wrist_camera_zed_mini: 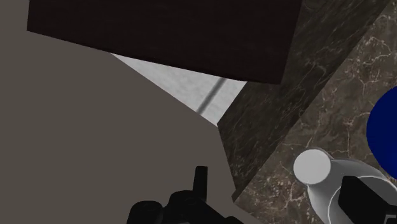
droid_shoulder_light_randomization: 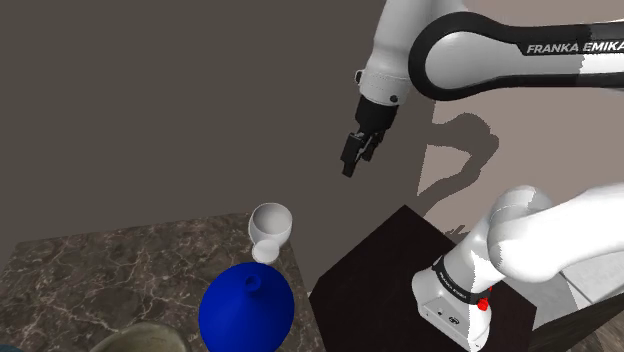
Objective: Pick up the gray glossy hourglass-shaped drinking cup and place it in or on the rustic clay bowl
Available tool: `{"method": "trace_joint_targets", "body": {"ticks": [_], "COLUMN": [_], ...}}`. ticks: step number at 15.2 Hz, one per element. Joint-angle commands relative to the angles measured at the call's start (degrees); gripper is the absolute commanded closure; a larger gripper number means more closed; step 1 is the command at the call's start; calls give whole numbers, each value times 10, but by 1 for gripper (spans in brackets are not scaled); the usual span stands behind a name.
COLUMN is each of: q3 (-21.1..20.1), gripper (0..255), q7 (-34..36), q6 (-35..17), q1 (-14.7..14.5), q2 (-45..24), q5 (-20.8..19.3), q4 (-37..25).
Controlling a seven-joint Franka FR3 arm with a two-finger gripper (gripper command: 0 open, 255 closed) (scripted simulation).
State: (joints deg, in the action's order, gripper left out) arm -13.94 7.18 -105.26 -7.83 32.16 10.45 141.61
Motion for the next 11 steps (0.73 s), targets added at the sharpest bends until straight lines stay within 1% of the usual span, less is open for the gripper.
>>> {"method": "trace_joint_targets", "body": {"ticks": [1,6,11], "q3": [-16,-60,-101], "gripper": [0,0,0], "q7": [15,57,104], "q6": [-34,-110,-182], "q1": [-7,-22,-34], "q2": [-24,-103,-194], "q5": [14,39,43], "q4": [4,-14,-50]}}
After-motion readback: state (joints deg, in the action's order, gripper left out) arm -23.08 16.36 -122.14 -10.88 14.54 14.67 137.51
